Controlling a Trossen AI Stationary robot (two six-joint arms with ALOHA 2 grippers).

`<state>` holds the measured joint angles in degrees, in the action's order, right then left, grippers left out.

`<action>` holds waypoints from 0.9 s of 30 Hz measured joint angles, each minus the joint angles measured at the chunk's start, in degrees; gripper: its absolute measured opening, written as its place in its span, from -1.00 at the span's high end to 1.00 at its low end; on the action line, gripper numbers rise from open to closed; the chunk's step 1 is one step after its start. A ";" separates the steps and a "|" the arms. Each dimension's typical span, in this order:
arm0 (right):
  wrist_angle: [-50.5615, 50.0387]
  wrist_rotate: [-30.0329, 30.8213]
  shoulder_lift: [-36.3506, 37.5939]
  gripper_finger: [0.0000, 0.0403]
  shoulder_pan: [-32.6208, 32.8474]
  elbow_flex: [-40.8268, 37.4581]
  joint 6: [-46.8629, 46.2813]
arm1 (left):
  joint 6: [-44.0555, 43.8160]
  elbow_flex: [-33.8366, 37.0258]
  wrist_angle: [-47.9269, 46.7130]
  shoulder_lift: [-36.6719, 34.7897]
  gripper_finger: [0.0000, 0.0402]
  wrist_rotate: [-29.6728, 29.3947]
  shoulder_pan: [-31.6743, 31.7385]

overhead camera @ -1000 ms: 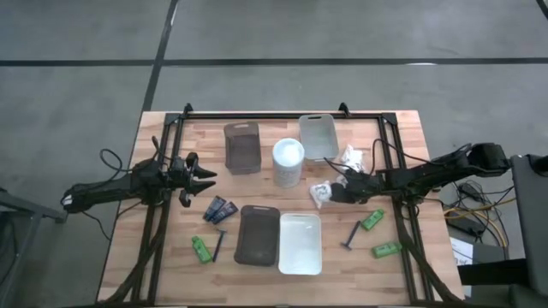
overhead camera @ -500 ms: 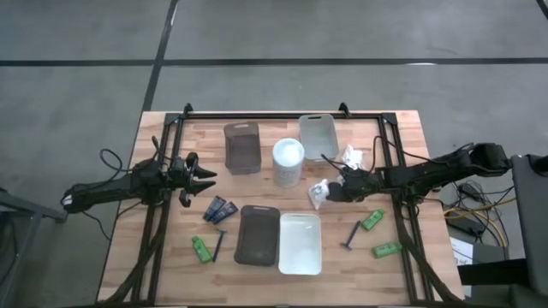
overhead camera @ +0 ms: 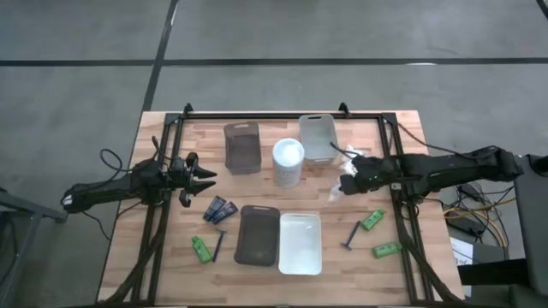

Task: Pick & Place Travel size toiletries
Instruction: Put the white cotton pack into the gray bin

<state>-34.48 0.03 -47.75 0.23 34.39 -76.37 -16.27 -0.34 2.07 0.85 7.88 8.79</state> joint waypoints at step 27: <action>-13.23 1.53 2.74 0.96 -8.49 16.40 14.39 | 0.00 0.00 0.00 -0.01 0.25 0.00 0.01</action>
<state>-47.70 1.56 -45.02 -8.26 50.80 -61.99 -16.27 -0.34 2.07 0.84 7.88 8.80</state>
